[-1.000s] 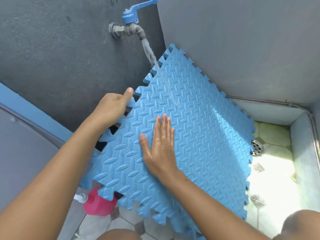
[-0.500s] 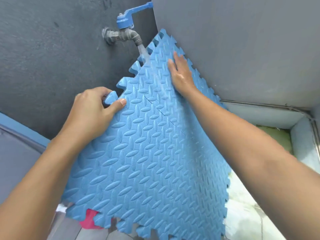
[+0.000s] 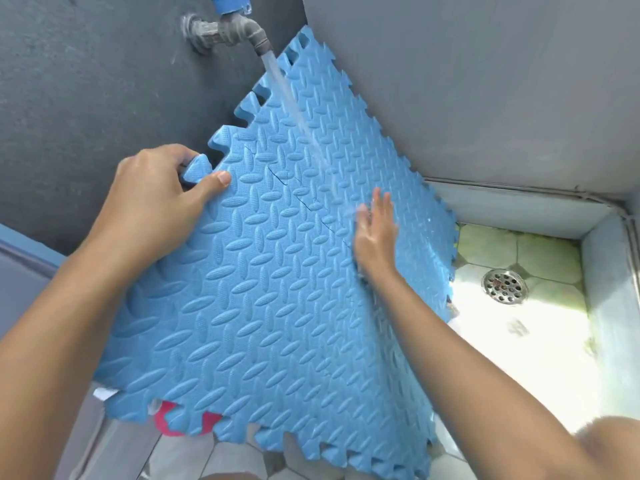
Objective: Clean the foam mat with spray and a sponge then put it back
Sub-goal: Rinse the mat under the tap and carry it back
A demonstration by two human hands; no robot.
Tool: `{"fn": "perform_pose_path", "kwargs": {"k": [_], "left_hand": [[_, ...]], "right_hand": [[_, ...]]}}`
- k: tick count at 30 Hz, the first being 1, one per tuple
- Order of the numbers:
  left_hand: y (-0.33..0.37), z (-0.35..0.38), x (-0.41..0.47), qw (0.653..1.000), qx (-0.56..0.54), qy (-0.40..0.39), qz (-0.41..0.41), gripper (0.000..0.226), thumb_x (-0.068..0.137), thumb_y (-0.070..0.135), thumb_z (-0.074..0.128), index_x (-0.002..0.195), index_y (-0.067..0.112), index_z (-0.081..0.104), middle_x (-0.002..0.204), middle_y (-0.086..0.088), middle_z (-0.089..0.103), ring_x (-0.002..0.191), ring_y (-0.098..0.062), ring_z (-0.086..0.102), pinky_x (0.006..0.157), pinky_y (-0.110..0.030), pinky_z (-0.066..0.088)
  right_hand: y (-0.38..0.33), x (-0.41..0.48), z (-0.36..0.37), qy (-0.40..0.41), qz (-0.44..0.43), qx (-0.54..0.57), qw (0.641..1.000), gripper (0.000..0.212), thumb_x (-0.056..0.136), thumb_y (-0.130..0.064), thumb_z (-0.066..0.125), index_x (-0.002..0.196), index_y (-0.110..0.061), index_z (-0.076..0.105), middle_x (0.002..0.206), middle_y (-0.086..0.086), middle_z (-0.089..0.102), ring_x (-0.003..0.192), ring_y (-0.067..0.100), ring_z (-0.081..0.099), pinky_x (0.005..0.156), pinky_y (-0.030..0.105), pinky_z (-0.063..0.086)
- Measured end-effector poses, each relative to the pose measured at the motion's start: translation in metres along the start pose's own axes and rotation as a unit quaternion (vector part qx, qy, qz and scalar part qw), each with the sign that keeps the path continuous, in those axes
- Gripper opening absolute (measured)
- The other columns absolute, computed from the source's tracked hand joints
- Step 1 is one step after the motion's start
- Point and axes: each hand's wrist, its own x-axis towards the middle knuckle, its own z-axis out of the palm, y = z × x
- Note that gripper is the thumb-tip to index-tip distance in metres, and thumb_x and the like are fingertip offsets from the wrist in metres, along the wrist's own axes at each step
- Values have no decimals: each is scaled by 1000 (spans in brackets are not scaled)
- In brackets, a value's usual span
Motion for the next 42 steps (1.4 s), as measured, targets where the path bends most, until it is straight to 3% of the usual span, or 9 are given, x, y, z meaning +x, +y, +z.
{"fn": "perform_pose_path", "kwargs": {"k": [4, 8, 15, 18, 22, 28, 34, 37, 42], "left_hand": [[5, -2, 0, 1000, -7, -3, -21, 30, 94, 42, 70, 96, 12, 73, 85, -11, 73, 87, -35, 65, 80, -41, 50], [7, -3, -1, 999, -21, -9, -29, 29, 93, 42, 71, 95, 13, 74, 86, -10, 74, 86, -33, 67, 81, -41, 52], [5, -1, -4, 999, -14, -8, -34, 36, 92, 50, 68, 95, 14, 73, 89, -17, 73, 90, -38, 67, 84, -54, 55], [9, -2, -3, 999, -18, -10, -37, 37, 93, 50, 68, 97, 14, 73, 89, -15, 74, 91, -36, 67, 85, -54, 55], [14, -7, 2, 999, -25, -13, -34, 33, 94, 46, 68, 99, 14, 74, 88, -14, 74, 90, -35, 67, 84, -51, 55], [7, -3, 2, 1000, -13, -13, -23, 37, 94, 47, 67, 100, 11, 73, 86, -14, 72, 90, -37, 64, 83, -51, 53], [1, 2, 3, 1000, -20, -4, -10, 34, 93, 46, 68, 100, 12, 71, 86, -8, 70, 89, -32, 62, 78, -41, 47], [-2, 4, 3, 1000, -21, 0, -8, 34, 94, 46, 67, 97, 12, 70, 79, -7, 66, 83, -31, 60, 73, -38, 42], [-1, 7, 1, 1000, -18, 6, -2, 35, 94, 45, 67, 100, 11, 71, 85, -9, 69, 87, -33, 61, 78, -42, 46]], "right_hand": [[-136, -64, 34, -46, -171, -2, 984, 62, 106, -51, 29, 161, -31, 11, 169, -7, -3, 155, 12, -12, 125, 46, -10], [-127, -141, 40, -47, -211, 15, 976, 62, 105, -46, 34, 161, -28, 16, 170, -4, -3, 155, 14, -12, 125, 49, -4], [99, -177, -12, 11, 129, -71, 989, 67, 96, -71, 16, 155, -46, -3, 169, -7, -7, 154, 10, -15, 125, 52, -5], [127, -159, -28, 2, 218, -71, 973, 67, 98, -68, 18, 156, -44, -5, 170, -4, -7, 155, 14, -15, 124, 50, -11], [80, -130, -20, -1, 180, -43, 983, 63, 103, -57, 24, 159, -39, -1, 169, -6, -10, 154, 14, -18, 123, 49, -14], [-79, -21, 10, -61, -41, -6, 997, 65, 105, -56, 23, 161, -32, 1, 169, -6, -11, 154, 13, -19, 119, 47, -18], [-174, 104, 22, -79, -80, 41, 993, 68, 103, -61, 23, 161, -28, 8, 170, -5, 3, 156, 16, -6, 120, 53, -13], [-122, 142, 7, -67, -19, 14, 997, 71, 102, -62, 25, 161, -25, 12, 169, -4, 11, 156, 18, 3, 123, 55, -5], [63, 103, -43, 1, 227, -48, 973, 76, 99, -67, 26, 160, -24, 16, 166, 7, 21, 153, 31, 19, 122, 56, 11]]}}
